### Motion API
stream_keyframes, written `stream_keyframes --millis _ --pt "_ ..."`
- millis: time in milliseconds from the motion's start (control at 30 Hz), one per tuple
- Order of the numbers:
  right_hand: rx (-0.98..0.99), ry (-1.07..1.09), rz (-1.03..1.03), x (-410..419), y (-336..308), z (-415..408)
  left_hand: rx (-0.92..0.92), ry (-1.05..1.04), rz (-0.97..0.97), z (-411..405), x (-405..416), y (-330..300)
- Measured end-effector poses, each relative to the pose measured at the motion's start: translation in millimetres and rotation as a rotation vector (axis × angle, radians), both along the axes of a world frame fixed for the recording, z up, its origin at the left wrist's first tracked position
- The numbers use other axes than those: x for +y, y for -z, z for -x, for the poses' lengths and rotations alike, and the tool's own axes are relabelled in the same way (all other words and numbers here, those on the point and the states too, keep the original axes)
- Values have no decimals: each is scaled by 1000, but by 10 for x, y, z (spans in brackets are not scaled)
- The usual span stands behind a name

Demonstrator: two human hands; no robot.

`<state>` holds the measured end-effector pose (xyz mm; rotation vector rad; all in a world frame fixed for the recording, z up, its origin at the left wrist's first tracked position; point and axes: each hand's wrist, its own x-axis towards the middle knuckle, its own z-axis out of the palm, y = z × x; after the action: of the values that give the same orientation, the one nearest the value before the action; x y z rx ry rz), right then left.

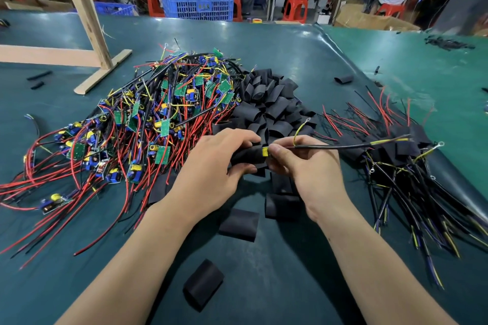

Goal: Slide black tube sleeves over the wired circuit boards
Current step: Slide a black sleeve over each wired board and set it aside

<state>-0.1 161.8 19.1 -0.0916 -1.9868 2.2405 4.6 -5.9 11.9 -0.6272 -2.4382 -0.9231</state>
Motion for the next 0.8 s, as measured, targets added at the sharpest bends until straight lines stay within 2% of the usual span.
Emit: stream_keyframes --millis 167,267,400,500,633,700,800 --pt "-140 -19 179 -3 4 1 -25 7 -21 -4 19 8" --pt "-123 -32 163 33 -13 5 -84 -8 -56 7 15 7" --pt "-99 -111 123 41 -29 -9 -38 -115 224 18 -55 -1" --pt "-103 -111 110 35 -18 -7 2 -90 321 -19 -70 -32" --pt "-107 -106 82 10 0 -14 -88 -72 463 -9 -55 -40" --pt "-106 -122 54 2 -4 -17 -54 -62 458 -5 -55 -28" --pt "-62 -120 -56 9 -4 -22 -48 -10 343 -19 -61 -25"
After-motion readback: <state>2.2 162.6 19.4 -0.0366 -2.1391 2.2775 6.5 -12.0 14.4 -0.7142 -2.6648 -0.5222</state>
